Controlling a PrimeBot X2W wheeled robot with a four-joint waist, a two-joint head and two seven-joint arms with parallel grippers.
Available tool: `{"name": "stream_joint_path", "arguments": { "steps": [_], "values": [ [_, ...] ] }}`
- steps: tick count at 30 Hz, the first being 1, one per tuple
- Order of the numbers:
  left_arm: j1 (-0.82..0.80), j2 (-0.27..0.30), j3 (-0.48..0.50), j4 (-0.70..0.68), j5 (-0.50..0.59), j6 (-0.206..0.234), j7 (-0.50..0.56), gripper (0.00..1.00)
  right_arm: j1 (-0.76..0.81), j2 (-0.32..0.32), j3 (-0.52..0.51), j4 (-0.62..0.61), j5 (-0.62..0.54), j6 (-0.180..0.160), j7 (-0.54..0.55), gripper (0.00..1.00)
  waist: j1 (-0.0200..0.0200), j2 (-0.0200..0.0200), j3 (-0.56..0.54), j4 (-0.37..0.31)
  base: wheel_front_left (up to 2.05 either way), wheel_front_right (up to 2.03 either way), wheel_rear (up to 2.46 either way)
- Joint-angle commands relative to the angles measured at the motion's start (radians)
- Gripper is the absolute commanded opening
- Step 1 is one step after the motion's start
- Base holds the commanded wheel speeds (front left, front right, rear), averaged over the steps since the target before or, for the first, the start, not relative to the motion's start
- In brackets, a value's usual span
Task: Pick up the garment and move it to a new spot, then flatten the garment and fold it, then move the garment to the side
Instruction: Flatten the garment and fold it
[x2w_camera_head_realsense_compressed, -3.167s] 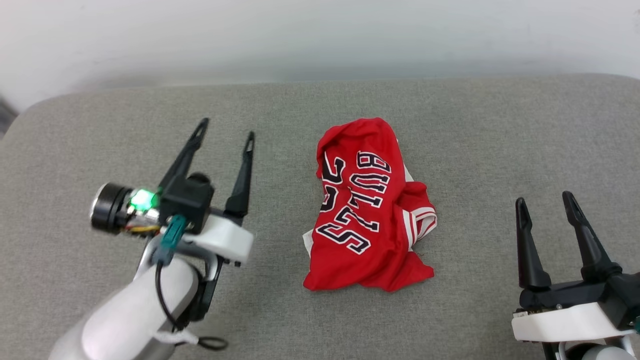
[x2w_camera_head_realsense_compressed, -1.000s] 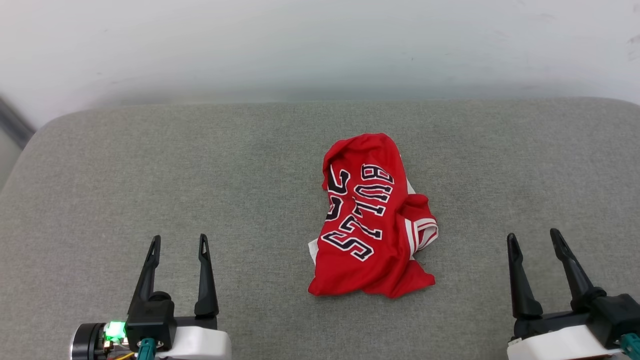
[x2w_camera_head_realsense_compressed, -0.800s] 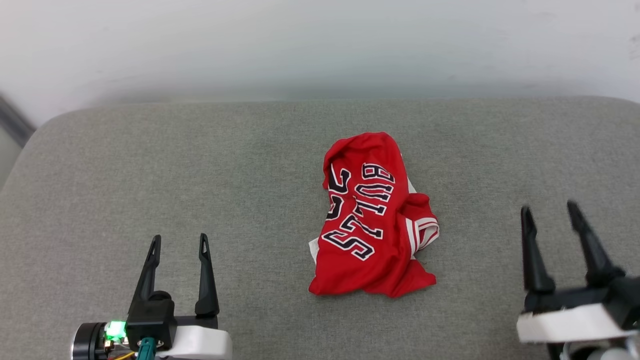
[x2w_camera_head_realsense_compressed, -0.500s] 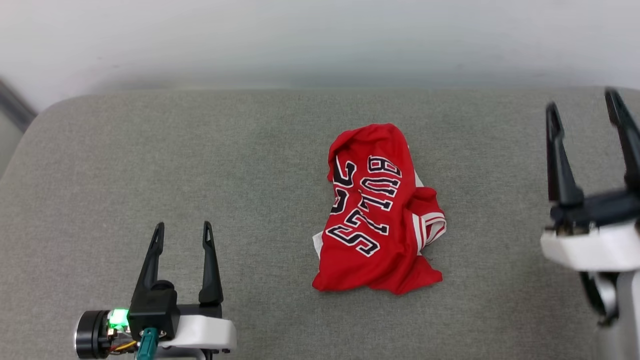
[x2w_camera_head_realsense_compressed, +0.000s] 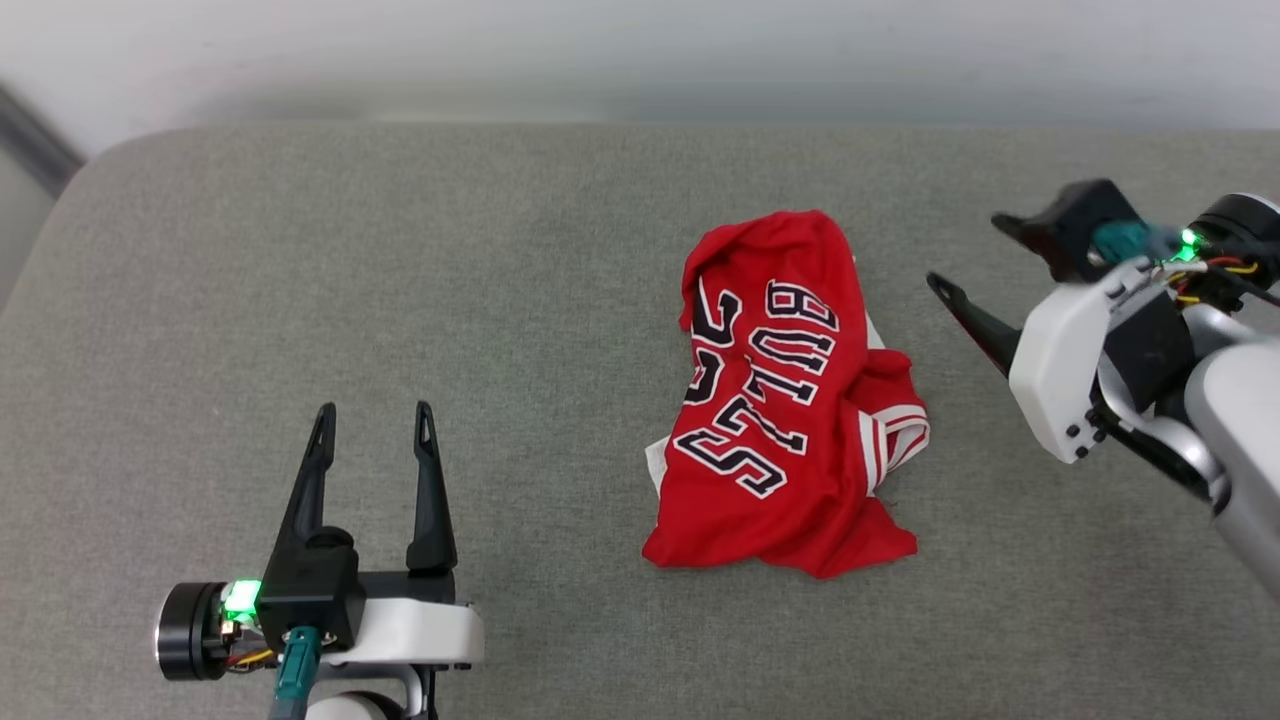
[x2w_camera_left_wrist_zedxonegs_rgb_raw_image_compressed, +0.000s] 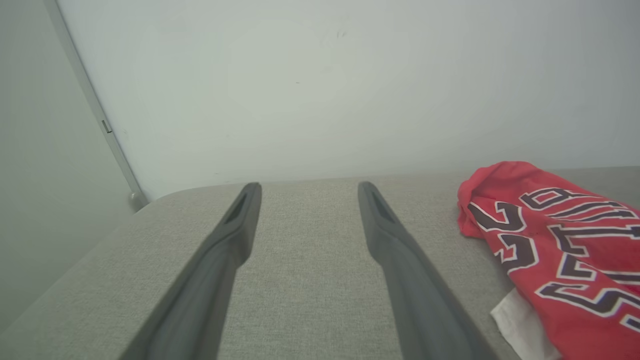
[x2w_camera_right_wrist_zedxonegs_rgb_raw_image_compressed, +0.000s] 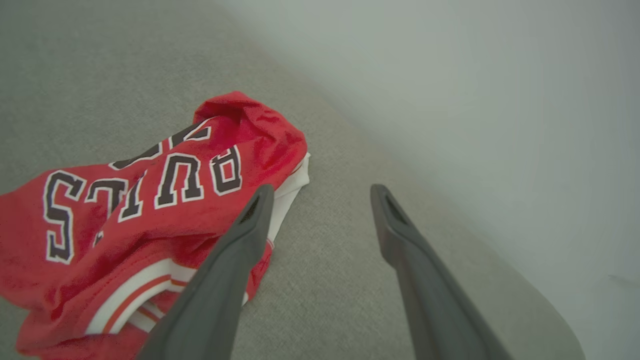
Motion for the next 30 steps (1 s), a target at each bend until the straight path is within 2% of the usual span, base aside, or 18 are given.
{"name": "stream_joint_path", "arguments": {
  "steps": [1, 4, 6, 10, 15, 22, 23, 24, 30],
  "values": [
    [-0.017, -0.004, 0.000, -0.004, 0.003, -0.004, -0.003, 1.00, -0.048, -0.022, 0.052, 0.003, 0.062, -0.001, 0.073, 1.00, -0.0001, -0.0001, 0.022, 0.009, 0.00, 0.00, 0.00],
    [-0.039, -0.008, -0.003, -0.010, 0.003, -0.004, -0.003, 1.00, -0.124, -0.050, 0.160, 0.009, 0.234, -0.001, 0.266, 1.00, -0.0001, -0.0001, 0.058, 0.018, 0.00, 0.00, 0.00],
    [-0.054, -0.010, -0.007, -0.011, 0.003, -0.003, -0.003, 1.00, -0.174, -0.058, 0.206, 0.015, 0.319, -0.001, 0.356, 1.00, -0.0001, -0.0001, 0.085, 0.026, 0.00, 0.00, 0.00],
    [-0.088, -0.015, -0.017, -0.013, 0.000, -0.003, -0.003, 1.00, -0.244, -0.056, 0.300, 0.064, 0.384, -0.001, 0.480, 1.00, -0.0001, -0.0001, 0.140, 0.040, 0.00, 0.00, 0.00],
    [-0.128, -0.019, -0.028, -0.012, -0.002, -0.004, -0.003, 1.00, -0.272, -0.027, 0.394, 0.148, 0.413, -0.001, 0.495, 1.00, -0.0001, -0.0001, 0.194, 0.056, 0.00, 0.00, 0.00],
    [-0.155, -0.023, -0.024, -0.001, -0.006, 0.003, -0.003, 1.00, -0.196, 0.004, 0.524, 0.240, 0.463, -0.001, 0.431, 1.00, -0.0001, -0.0001, 0.219, 0.058, 0.00, 0.00, 0.00],
    [-0.154, -0.023, -0.021, 0.002, -0.005, 0.003, -0.003, 1.00, -0.202, 0.002, 0.533, 0.241, 0.459, -0.001, 0.406, 0.36, -0.0001, -0.0001, 0.215, 0.054, 0.00, 0.00, 0.00],
    [-0.150, -0.023, -0.017, 0.005, -0.004, 0.002, -0.003, 1.00, -0.215, -0.001, 0.534, 0.237, 0.457, -0.001, 0.374, 0.00, -0.0001, -0.0001, 0.208, 0.049, 0.00, 0.00, 0.00],
    [-0.113, -0.021, 0.010, 0.012, 0.001, -0.004, -0.003, 1.00, -0.318, -0.087, 0.501, 0.182, 0.457, -0.001, 0.181, 0.00, -0.0001, -0.0001, 0.140, 0.016, 0.00, 0.00, 0.00]
  ]
}}
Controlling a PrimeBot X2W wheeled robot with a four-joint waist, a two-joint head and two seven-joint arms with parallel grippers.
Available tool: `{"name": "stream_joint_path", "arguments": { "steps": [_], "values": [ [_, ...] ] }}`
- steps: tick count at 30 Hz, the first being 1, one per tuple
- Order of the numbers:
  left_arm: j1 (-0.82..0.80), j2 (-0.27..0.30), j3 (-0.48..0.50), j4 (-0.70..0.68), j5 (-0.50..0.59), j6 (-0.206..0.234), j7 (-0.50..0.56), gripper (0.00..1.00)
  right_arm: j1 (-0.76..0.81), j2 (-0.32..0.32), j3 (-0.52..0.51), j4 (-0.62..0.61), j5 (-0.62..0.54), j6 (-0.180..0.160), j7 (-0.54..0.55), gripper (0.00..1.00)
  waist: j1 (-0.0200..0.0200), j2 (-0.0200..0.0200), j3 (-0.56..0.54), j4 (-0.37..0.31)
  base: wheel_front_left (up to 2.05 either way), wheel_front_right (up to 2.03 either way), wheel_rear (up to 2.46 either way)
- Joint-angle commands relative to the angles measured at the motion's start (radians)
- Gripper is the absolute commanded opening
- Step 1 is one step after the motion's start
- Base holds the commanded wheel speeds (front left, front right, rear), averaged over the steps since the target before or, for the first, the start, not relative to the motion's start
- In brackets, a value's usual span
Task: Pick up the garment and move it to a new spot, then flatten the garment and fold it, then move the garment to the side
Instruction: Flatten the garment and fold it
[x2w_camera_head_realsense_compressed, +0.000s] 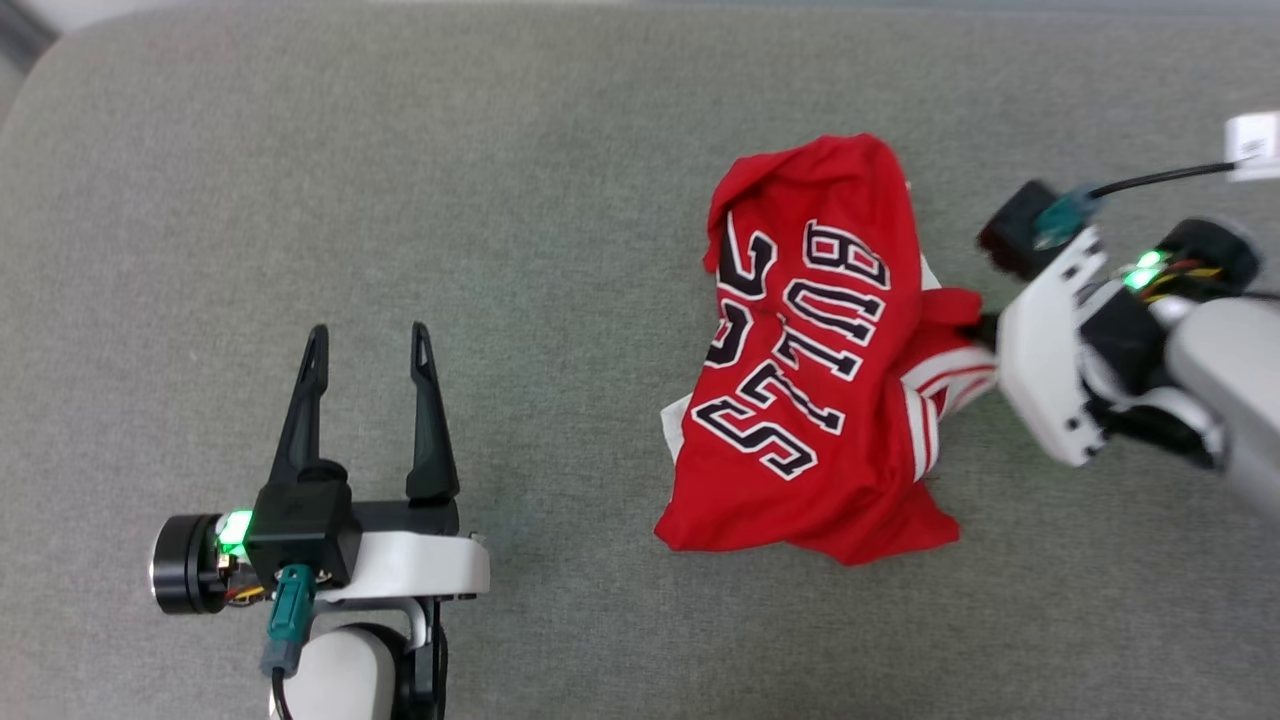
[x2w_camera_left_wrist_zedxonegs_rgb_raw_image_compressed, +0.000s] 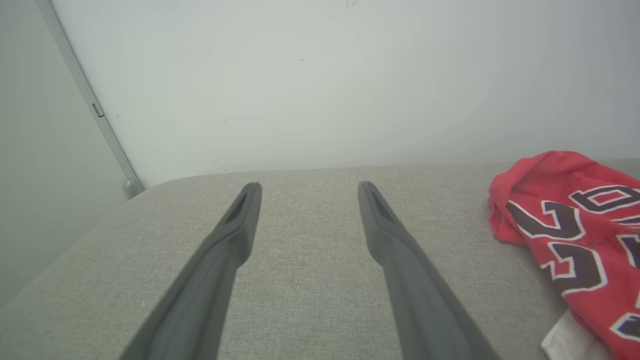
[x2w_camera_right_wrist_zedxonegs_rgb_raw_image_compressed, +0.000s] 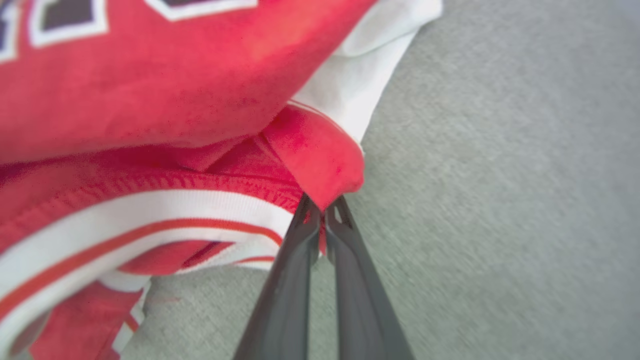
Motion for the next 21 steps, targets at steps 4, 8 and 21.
{"name": "stream_joint_path", "arguments": {
  "steps": [4, 8, 21],
  "values": [
    [0.043, 0.001, 0.015, -0.001, 0.009, -0.004, -0.003, 1.00, -0.008, -0.118, -0.020, -0.083, 0.017, -0.001, -0.090, 0.00, -0.0001, 0.0000, -0.070, -0.036, 0.00, 0.00, 0.00],
    [0.067, 0.000, 0.020, -0.005, 0.011, -0.005, -0.003, 1.00, 0.060, -0.234, -0.078, -0.149, 0.049, -0.001, -0.153, 0.00, -0.0001, 0.0000, -0.094, -0.052, 0.00, 0.00, 0.00],
    [0.107, 0.000, 0.030, -0.006, 0.013, -0.008, -0.003, 1.00, 0.571, -0.352, -0.281, -0.094, 0.205, -0.001, -0.289, 0.00, -0.0001, 0.0000, -0.124, -0.072, 0.00, 0.00, 0.00]
  ]
}}
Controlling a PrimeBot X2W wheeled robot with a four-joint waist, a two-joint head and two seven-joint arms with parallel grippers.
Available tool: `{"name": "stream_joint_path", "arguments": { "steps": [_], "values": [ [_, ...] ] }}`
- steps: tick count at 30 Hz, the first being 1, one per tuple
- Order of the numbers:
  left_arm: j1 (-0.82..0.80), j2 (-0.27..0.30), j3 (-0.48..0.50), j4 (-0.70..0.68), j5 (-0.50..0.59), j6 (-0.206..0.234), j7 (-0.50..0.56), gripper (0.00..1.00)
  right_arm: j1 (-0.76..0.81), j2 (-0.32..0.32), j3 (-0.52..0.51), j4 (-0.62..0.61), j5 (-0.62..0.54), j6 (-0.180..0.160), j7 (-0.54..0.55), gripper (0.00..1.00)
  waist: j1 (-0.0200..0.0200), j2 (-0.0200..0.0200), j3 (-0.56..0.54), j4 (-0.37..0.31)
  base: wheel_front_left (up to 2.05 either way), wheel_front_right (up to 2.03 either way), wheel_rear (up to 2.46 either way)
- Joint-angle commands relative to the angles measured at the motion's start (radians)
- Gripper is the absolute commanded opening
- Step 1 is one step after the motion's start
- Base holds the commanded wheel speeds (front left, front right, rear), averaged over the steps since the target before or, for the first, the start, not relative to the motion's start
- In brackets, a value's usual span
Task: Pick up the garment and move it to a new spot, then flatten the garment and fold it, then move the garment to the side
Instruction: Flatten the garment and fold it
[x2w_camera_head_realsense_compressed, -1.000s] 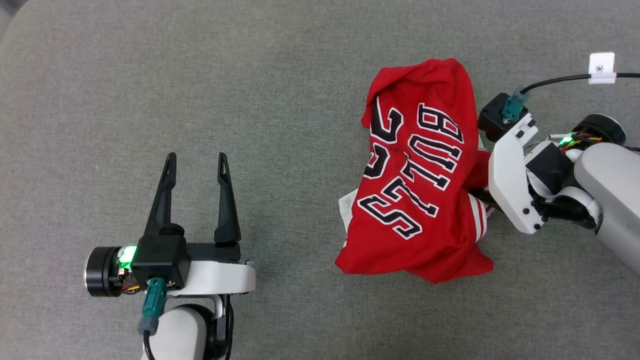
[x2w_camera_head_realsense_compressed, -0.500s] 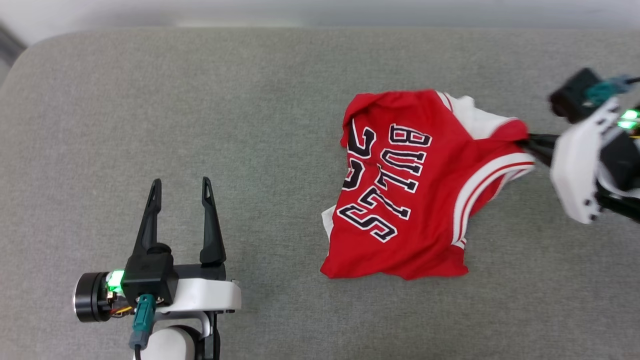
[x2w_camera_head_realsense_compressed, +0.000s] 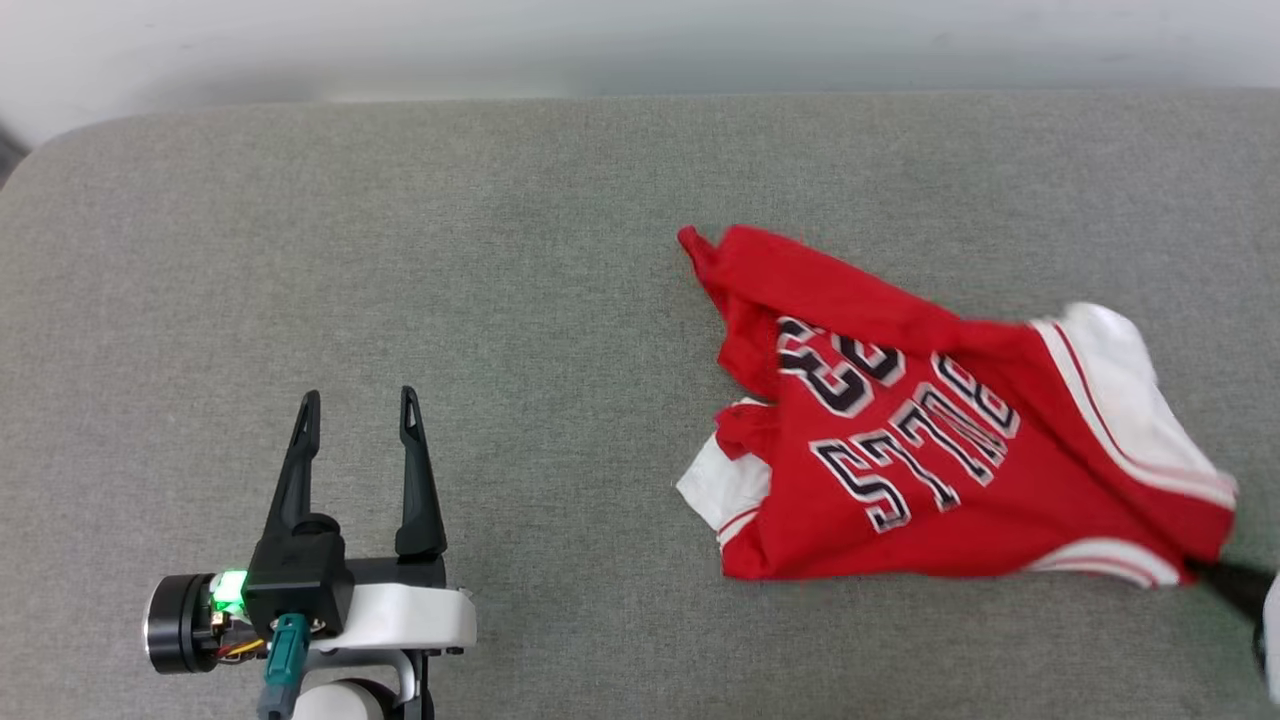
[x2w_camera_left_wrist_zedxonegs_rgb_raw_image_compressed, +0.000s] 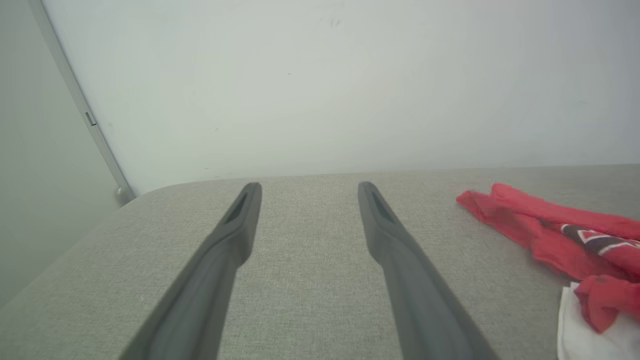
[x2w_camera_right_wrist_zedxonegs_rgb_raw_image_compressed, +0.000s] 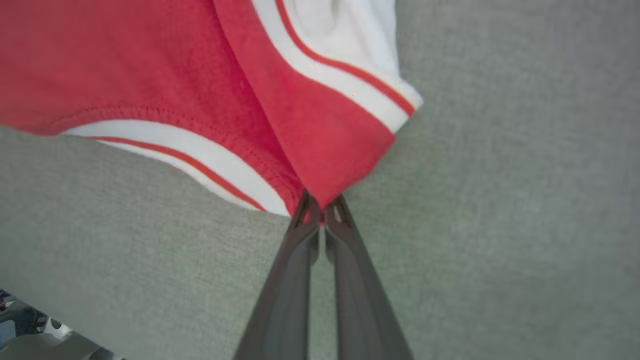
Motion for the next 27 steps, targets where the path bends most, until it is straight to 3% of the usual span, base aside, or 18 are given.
{"name": "stream_joint_path", "arguments": {
  "steps": [1, 5, 6, 7, 12, 17, 22, 27],
  "values": [
    [0.005, 0.000, 0.002, 0.000, 0.005, -0.003, -0.003, 1.00, 0.035, 0.020, -0.006, 0.013, 0.013, -0.001, -0.004, 0.00, -0.0001, 0.0000, -0.001, 0.000, 0.00, 0.00, 0.00],
    [0.009, 0.000, 0.001, 0.006, 0.009, -0.003, -0.003, 1.00, 0.150, 0.085, -0.038, 0.071, 0.020, -0.001, -0.027, 0.00, -0.0001, 0.0000, -0.014, -0.003, 0.00, 0.00, 0.00],
    [0.012, 0.001, 0.002, 0.008, 0.010, -0.002, -0.003, 1.00, 0.160, 0.098, -0.056, 0.079, 0.010, -0.001, -0.048, 0.16, -0.0001, 0.0000, -0.020, -0.005, 0.00, 0.00, 0.00],
    [0.014, 0.002, 0.001, 0.009, 0.011, -0.003, -0.003, 1.00, 0.159, 0.104, -0.080, 0.087, -0.006, -0.001, -0.075, 1.00, -0.0001, 0.0000, -0.026, -0.007, 0.00, 0.00, 0.00],
    [0.019, 0.020, -0.001, 0.006, 0.017, -0.011, -0.003, 1.00, 0.129, 0.123, -0.221, 0.092, -0.140, -0.001, -0.247, 1.00, -0.0001, 0.0000, -0.060, -0.015, 0.00, 0.00, 0.00],
    [-0.016, 0.055, 0.003, -0.002, 0.018, -0.030, -0.003, 1.00, 0.113, 0.206, -0.433, 0.087, -0.315, -0.001, -0.404, 1.00, -0.0001, 0.0000, -0.084, -0.022, 0.00, 0.00, 0.00],
    [-0.078, 0.105, 0.003, 0.019, 0.009, -0.077, -0.003, 1.00, 0.167, 0.363, -0.678, 0.003, -0.537, -0.001, -0.446, 1.00, -0.0001, 0.0000, -0.093, -0.026, 0.00, 0.00, 0.00],
    [-0.171, 0.169, -0.020, 0.077, 0.012, -0.159, -0.003, 1.00, 0.265, 0.550, -0.874, -0.170, -0.754, -0.001, -0.452, 1.00, -0.0001, 0.0000, -0.092, -0.022, 0.00, 0.00, 0.00]
  ]
}}
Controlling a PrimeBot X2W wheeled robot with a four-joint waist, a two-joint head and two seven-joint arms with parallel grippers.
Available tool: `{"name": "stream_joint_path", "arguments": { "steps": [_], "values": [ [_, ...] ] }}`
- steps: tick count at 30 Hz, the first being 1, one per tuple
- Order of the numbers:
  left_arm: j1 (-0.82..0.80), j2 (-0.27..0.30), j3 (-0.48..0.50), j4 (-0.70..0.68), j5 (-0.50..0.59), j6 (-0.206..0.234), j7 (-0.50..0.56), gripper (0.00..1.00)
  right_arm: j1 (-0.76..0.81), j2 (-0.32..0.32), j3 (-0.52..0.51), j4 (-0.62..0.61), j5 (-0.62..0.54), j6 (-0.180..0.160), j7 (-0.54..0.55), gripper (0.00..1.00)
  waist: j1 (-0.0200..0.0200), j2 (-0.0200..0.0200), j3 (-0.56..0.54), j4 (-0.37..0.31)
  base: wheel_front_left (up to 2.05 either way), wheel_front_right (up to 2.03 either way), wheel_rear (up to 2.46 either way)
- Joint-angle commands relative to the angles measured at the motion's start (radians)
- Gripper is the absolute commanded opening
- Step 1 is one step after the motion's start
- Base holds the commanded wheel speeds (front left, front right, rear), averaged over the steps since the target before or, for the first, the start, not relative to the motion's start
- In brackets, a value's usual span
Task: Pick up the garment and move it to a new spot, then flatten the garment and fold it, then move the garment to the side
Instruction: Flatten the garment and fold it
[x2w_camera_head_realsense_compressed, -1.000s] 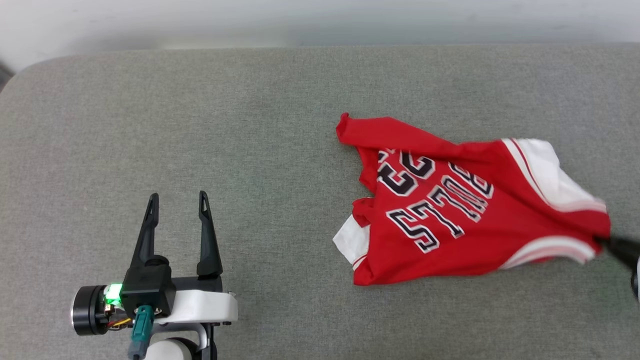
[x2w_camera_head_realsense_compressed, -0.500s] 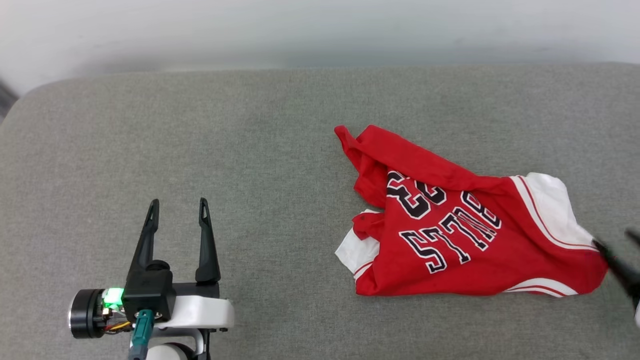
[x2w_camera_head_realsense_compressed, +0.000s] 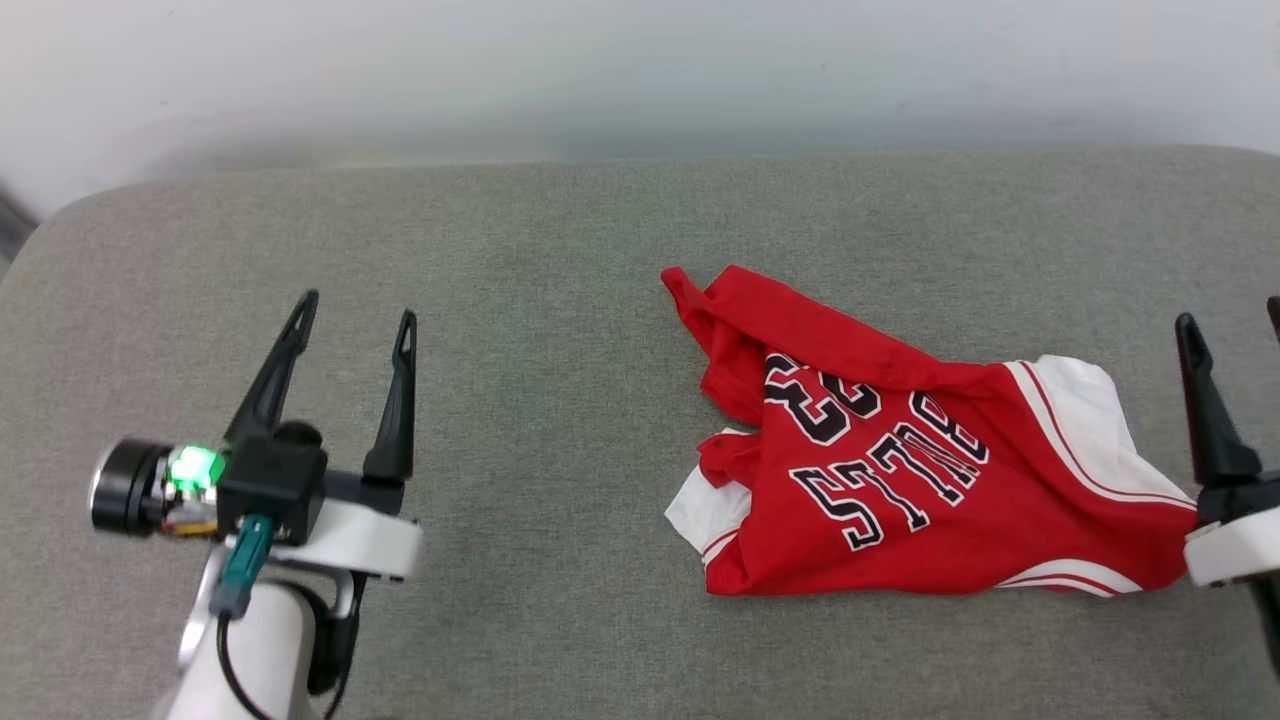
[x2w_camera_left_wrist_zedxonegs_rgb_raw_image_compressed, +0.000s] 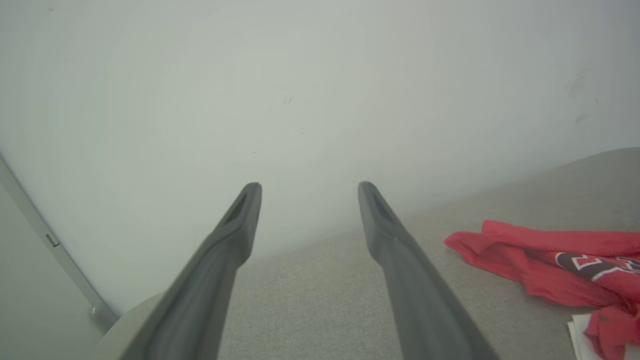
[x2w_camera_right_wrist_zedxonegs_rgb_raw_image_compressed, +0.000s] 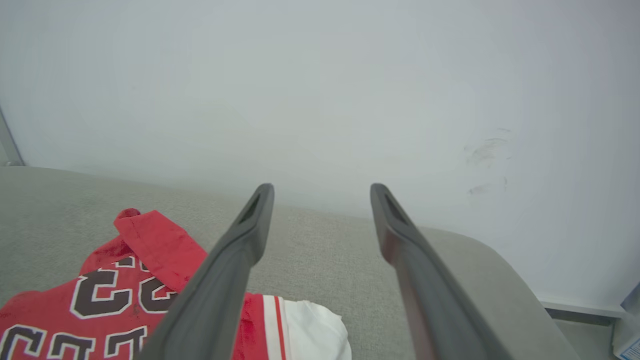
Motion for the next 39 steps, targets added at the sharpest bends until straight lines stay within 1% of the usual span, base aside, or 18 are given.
{"name": "stream_joint_path", "arguments": {
  "steps": [1, 3, 5, 7, 9, 11, 17, 19, 23, 27, 31, 35, 39],
  "values": [
    [-0.030, 0.014, -0.010, 0.019, 0.007, -0.019, -0.002, 1.00, 0.029, 0.030, -0.024, -0.038, -0.035, -0.001, -0.005, 1.00, 0.0001, 0.0000, 0.001, 0.001, 0.00, 0.00, 0.00],
    [-0.087, 0.038, -0.027, 0.044, 0.006, -0.056, 0.015, 1.00, 0.067, 0.096, -0.060, -0.108, -0.088, -0.001, -0.005, 1.00, 0.0001, 0.0000, 0.006, 0.001, 0.00, 0.00, 0.00],
    [-0.141, 0.058, -0.049, 0.068, -0.006, -0.093, 0.067, 1.00, 0.101, 0.147, -0.084, -0.165, -0.129, -0.001, -0.004, 1.00, 0.0001, 0.0000, 0.012, 0.000, 0.00, 0.00, 0.00],
    [-0.192, 0.071, -0.087, 0.086, -0.041, -0.122, 0.150, 1.00, 0.125, 0.183, -0.092, -0.205, -0.156, -0.001, -0.004, 1.00, 0.0001, 0.0000, 0.019, -0.002, 0.00, 0.00, 0.00],
    [-0.250, 0.087, -0.134, 0.091, -0.098, -0.136, 0.249, 1.00, 0.144, 0.204, -0.094, -0.228, -0.177, -0.001, -0.004, 1.00, 0.0001, 0.0000, 0.027, -0.005, 0.00, 0.00, 0.00],
    [-0.303, 0.115, -0.210, 0.085, -0.171, -0.141, 0.352, 1.00, 0.151, 0.214, -0.088, -0.240, -0.190, -0.001, -0.005, 1.00, 0.0001, 0.0000, 0.036, -0.010, 0.00, 0.00, 0.00],
    [-0.478, 0.238, -0.507, 0.039, -0.454, -0.141, 0.641, 1.00, 0.127, 0.213, -0.064, -0.243, -0.203, -0.001, -0.005, 1.00, 0.0001, 0.0000, 0.069, -0.028, 0.00, 0.00, 0.00],
    [-0.539, 0.275, -0.603, 0.022, -0.529, -0.140, 0.718, 1.00, 0.114, 0.205, -0.055, -0.241, -0.208, -0.001, -0.005, 1.00, 0.0001, 0.0000, 0.083, -0.038, 0.00, 0.00, 0.00],
    [-0.645, 0.317, -0.775, 0.014, -0.665, -0.141, 0.835, 1.00, 0.087, 0.200, -0.041, -0.241, -0.208, -0.001, -0.005, 1.00, 0.0001, 0.0000, 0.113, -0.054, 0.00, 0.00, 0.00],
    [-0.746, 0.333, -0.938, 0.026, -0.763, -0.141, 0.921, 1.00, 0.057, 0.187, -0.012, -0.235, -0.211, -0.001, -0.005, 1.00, 0.0001, 0.0000, 0.148, -0.073, 0.00, 0.00, 0.00],
    [-0.831, 0.331, -1.071, 0.051, -0.827, -0.141, 0.955, 1.00, 0.019, 0.181, 0.013, -0.230, -0.210, -0.001, -0.005, 1.00, 0.0001, 0.0000, 0.187, -0.097, 0.00, 0.00, 0.00],
    [-0.877, 0.315, -1.149, 0.086, -0.864, -0.141, 0.975, 1.00, -0.020, 0.183, 0.038, -0.225, -0.216, -0.001, -0.005, 1.00, 0.0001, 0.0000, 0.225, -0.118, 0.00, 0.00, 0.00],
    [-0.862, 0.315, -1.169, 0.102, -0.852, -0.141, 1.032, 1.00, -0.050, 0.195, 0.058, -0.221, -0.221, -0.001, -0.005, 1.00, 0.0001, 0.0000, 0.256, -0.140, 0.00, 0.00, 0.00]
  ]
}}
